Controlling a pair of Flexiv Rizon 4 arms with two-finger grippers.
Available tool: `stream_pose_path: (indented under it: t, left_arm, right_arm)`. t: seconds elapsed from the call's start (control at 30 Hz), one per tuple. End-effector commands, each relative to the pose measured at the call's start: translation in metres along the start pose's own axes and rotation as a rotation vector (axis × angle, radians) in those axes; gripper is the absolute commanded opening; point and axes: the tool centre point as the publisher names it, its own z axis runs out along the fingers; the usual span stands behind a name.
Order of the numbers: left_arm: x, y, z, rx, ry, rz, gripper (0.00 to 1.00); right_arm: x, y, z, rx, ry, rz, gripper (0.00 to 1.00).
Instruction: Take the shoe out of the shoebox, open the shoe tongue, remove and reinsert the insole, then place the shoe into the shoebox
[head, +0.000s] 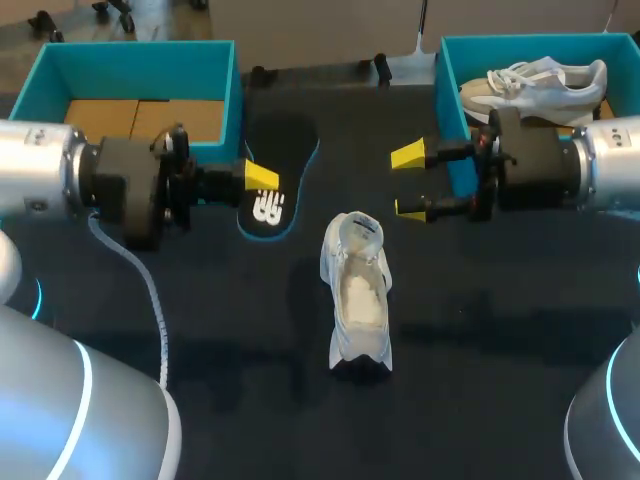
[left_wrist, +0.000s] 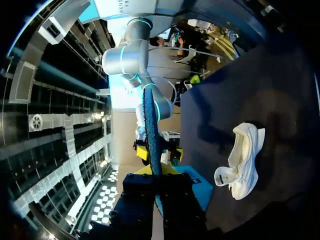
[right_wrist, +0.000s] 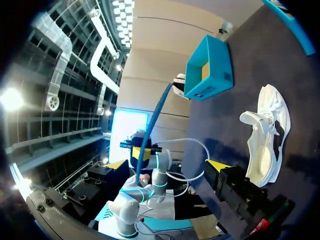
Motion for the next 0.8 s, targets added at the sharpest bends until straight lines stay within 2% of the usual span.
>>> stream_pose_path:
  t: [0.03, 0.4, 0.8]
  left_arm:
    - [0.021, -0.003, 0.003, -0.085, -0.058, 0.338, 0.0]
    - [0.036, 0.0, 0.016, -0.112, -0.052, 0.423, 0.0]
    - [0.041, -0.017, 0.051, -0.096, -0.084, 0.392, 0.0]
  right_arm:
    - [-0.001, 0.0, 0.002, -0.002, 0.0, 0.0, 1.0]
    - [-0.008, -0.004, 0.023, 0.014, 0.039, 0.029, 1.0]
    - [0.0, 0.002, 0.047, 0.026, -0.017, 0.023, 1.0]
